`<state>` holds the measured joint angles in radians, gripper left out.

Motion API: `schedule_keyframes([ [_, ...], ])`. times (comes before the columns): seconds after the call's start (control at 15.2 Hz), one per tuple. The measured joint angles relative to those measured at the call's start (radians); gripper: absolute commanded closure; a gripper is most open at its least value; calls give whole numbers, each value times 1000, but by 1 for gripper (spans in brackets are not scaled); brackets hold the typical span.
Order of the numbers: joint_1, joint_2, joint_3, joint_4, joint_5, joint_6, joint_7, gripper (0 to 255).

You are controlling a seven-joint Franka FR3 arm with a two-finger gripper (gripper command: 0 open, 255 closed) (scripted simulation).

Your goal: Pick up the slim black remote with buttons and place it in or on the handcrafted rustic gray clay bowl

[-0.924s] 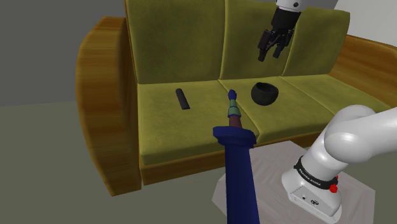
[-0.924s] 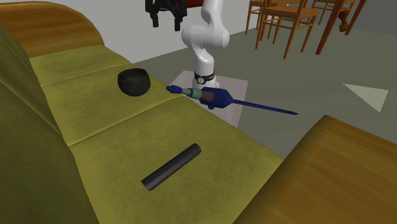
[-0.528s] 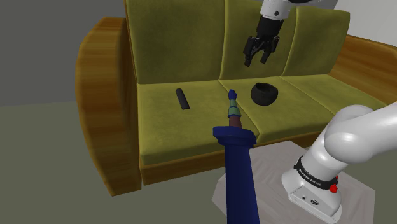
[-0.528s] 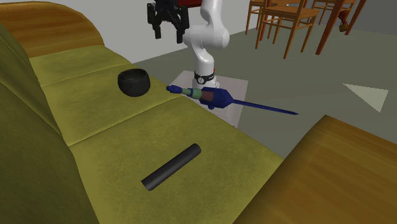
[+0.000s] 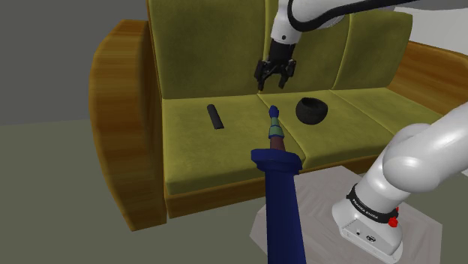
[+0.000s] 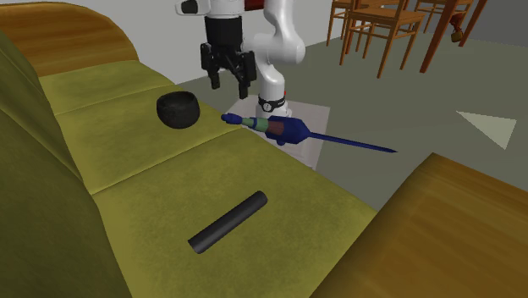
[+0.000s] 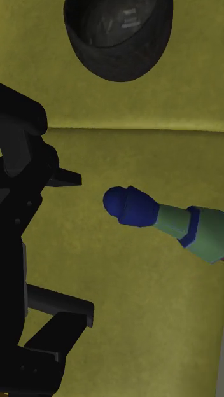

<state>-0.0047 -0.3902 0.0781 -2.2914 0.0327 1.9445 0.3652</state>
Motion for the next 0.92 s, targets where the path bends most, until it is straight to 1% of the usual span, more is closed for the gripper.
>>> schedule_keyframes([
  [0.46,10,235,50,95,14,133,137,0],
  [0.79,19,420,69,206,6,203,225,0],
  [0.92,26,510,73,274,-2,223,263,0],
])
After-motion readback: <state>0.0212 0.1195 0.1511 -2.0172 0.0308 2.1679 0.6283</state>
